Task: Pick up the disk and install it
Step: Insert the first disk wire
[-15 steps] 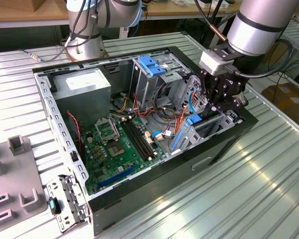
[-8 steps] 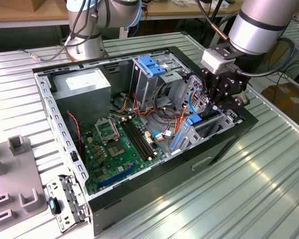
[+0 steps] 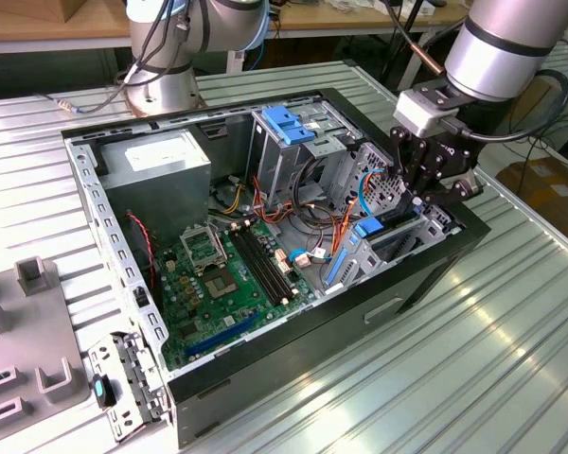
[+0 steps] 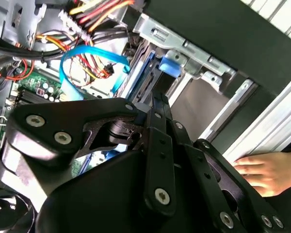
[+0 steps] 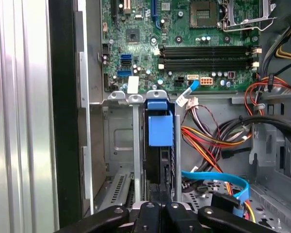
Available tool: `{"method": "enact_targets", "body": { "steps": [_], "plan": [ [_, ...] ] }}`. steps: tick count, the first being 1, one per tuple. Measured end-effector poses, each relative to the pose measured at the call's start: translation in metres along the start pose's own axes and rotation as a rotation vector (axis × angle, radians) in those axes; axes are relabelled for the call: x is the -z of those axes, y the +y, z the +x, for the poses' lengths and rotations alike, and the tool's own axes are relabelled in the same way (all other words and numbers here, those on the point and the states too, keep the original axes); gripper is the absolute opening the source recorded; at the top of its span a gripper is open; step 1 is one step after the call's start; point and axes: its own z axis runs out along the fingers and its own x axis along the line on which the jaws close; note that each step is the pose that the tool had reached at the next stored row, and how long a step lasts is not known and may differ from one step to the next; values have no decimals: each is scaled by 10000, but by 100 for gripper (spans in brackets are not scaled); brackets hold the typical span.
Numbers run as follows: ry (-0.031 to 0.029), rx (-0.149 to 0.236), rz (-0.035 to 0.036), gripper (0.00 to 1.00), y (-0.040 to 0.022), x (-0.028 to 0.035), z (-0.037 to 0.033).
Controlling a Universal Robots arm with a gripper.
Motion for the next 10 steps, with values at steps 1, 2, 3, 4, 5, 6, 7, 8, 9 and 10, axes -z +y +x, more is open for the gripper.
{"method": "enact_targets", "body": {
  "steps": [1, 2, 3, 4, 5, 6, 7, 8, 9, 10],
  "plan": [
    [2, 0, 9, 12, -24, 11, -2],
    [3, 0, 20, 12, -30, 35, -10],
    [8, 0, 46, 12, -35, 75, -27],
    [5, -2, 78, 12, -36, 96, -43],
    [4, -4, 116, 12, -37, 120, -63],
    [6, -7, 143, 12, -38, 140, -76],
    [15, -9, 167, 12, -40, 159, -85],
    [53, -8, 171, 12, -40, 162, -87],
    [73, -8, 173, 12, -39, 162, -87],
    [75, -8, 173, 12, -39, 162, -86]
  ]
}}
